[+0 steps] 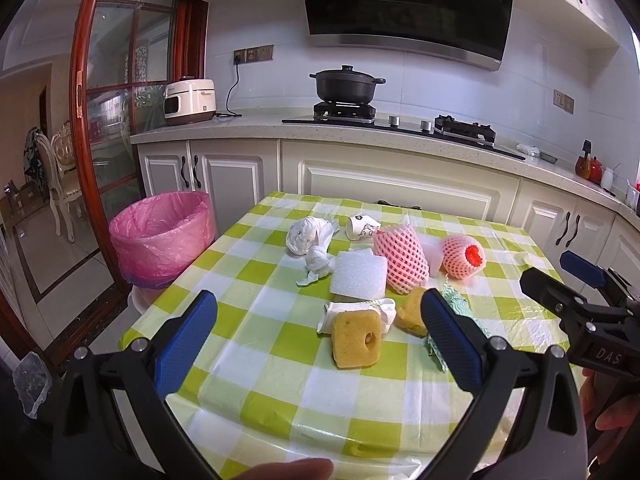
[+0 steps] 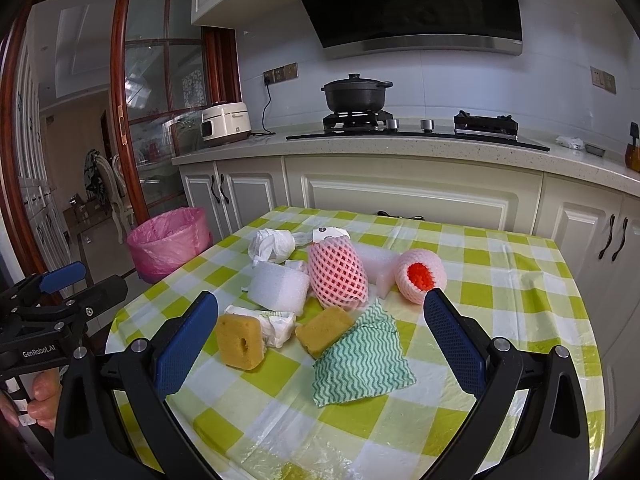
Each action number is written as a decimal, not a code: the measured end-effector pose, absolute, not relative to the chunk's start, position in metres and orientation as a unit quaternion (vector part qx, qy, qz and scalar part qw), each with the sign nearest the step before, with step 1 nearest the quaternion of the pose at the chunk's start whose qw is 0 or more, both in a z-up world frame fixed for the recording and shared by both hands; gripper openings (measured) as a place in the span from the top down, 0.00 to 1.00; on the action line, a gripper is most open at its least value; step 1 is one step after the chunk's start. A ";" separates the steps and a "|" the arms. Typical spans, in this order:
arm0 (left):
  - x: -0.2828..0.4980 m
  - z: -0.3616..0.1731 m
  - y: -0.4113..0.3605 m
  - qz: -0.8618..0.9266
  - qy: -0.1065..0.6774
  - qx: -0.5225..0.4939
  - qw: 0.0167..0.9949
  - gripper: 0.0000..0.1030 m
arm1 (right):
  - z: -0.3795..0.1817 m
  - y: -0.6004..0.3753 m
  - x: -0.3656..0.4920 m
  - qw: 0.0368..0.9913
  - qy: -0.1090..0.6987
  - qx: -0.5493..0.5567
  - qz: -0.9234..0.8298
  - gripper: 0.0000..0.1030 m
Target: Collect trash
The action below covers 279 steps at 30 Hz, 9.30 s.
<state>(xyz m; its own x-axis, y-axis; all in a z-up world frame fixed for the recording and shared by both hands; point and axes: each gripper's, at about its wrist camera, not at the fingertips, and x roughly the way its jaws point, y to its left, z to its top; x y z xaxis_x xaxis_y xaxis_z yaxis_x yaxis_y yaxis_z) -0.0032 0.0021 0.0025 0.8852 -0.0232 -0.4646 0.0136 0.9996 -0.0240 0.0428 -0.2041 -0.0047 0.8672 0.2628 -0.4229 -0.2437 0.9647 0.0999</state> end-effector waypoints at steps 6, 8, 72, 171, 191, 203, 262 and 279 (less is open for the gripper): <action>-0.003 0.003 0.003 -0.012 0.241 -0.012 0.970 0.04 | -0.004 -0.203 0.042 0.967 0.219 0.021 0.131 0.06; -0.003 0.003 0.004 -0.007 0.241 -0.013 0.970 0.04 | -0.003 -0.203 0.042 0.967 0.216 0.020 0.131 0.06; 0.093 -0.081 0.043 -0.075 0.333 -0.003 0.940 0.55 | -0.113 -0.192 0.131 0.913 0.386 0.025 0.128 0.82; 0.143 -0.096 0.017 -0.046 0.304 -0.024 0.951 0.13 | -0.114 -0.193 0.163 0.928 0.356 0.063 0.089 0.24; 0.146 -0.117 0.010 -0.084 0.331 -0.033 0.939 0.32 | -0.139 -0.171 0.182 0.903 0.411 0.066 0.109 0.56; 0.152 -0.119 -0.013 -0.106 0.337 -0.033 0.935 0.32 | -0.126 -0.205 0.165 0.913 0.382 0.098 0.102 0.70; 0.065 -0.038 0.079 -0.038 0.221 -0.025 0.974 0.87 | -0.038 -0.080 0.137 0.921 0.288 0.004 0.261 0.70; 0.088 -0.012 0.157 0.062 0.190 -0.036 0.979 0.87 | -0.007 0.012 0.189 0.907 0.233 -0.024 0.350 0.70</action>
<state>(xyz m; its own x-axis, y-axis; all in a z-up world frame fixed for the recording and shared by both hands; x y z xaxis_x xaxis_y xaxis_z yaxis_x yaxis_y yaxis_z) 0.0877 0.1566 -0.0115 0.9206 0.1068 -0.3756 -0.1343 0.9898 -0.0477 0.1890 0.0124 -0.0074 0.6462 0.6238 -0.4398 -0.6464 0.7536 0.1192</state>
